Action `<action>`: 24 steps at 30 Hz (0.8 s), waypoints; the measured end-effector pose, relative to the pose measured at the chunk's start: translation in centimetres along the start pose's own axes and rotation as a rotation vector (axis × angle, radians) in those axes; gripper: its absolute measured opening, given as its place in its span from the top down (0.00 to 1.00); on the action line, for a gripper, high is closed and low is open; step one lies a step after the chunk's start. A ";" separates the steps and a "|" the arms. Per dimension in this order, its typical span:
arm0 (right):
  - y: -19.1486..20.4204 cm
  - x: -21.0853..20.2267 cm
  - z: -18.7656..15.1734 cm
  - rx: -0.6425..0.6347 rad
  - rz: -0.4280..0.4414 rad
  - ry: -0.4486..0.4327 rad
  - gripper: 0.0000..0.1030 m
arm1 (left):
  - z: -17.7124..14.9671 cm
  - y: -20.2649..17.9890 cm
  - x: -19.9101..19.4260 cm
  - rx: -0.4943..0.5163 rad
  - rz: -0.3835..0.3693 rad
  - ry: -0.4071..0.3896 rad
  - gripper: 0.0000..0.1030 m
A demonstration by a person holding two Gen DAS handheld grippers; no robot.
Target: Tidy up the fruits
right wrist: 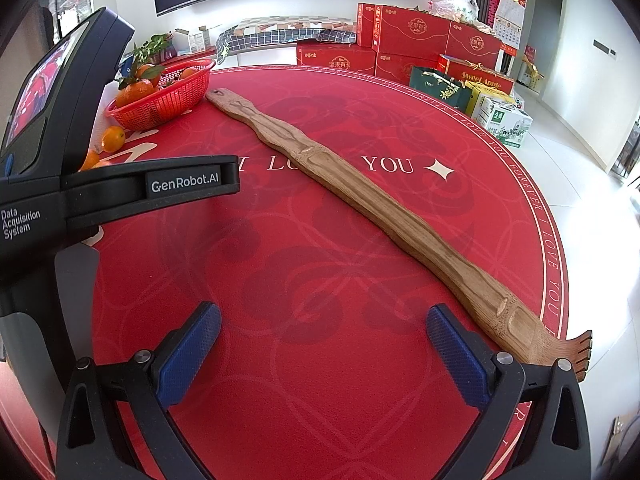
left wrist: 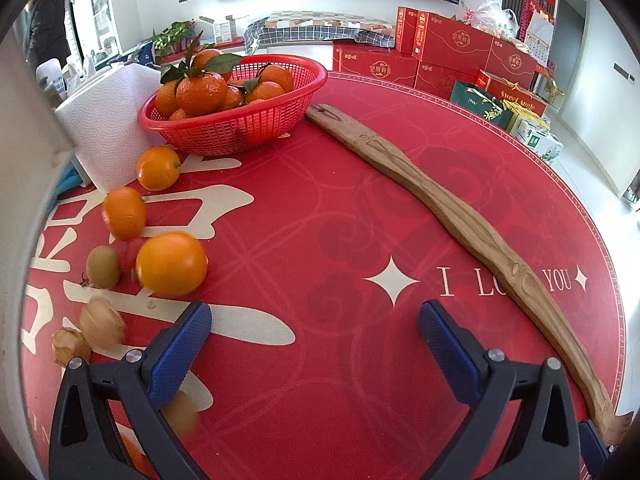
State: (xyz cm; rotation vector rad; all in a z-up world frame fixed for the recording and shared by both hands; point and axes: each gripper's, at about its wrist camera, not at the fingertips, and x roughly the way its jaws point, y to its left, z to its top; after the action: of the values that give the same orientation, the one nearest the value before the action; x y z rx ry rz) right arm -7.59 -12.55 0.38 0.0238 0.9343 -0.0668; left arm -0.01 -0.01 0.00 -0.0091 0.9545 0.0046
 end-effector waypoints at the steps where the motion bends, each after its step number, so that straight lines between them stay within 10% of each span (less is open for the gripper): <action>1: 0.0 0.0 0.0 0.000 0.000 0.000 0.00 | 0.0 0.0 0.0 0.000 0.000 0.000 0.00; 24: 0.1 0.2 -0.3 -0.001 0.000 -0.003 0.00 | 0.0 0.0 0.0 0.000 0.000 0.000 0.00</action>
State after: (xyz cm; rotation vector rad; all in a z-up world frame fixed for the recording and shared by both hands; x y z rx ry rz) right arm -7.68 -12.47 0.09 0.0230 0.9314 -0.0668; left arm -0.01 -0.01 0.00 -0.0091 0.9545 0.0046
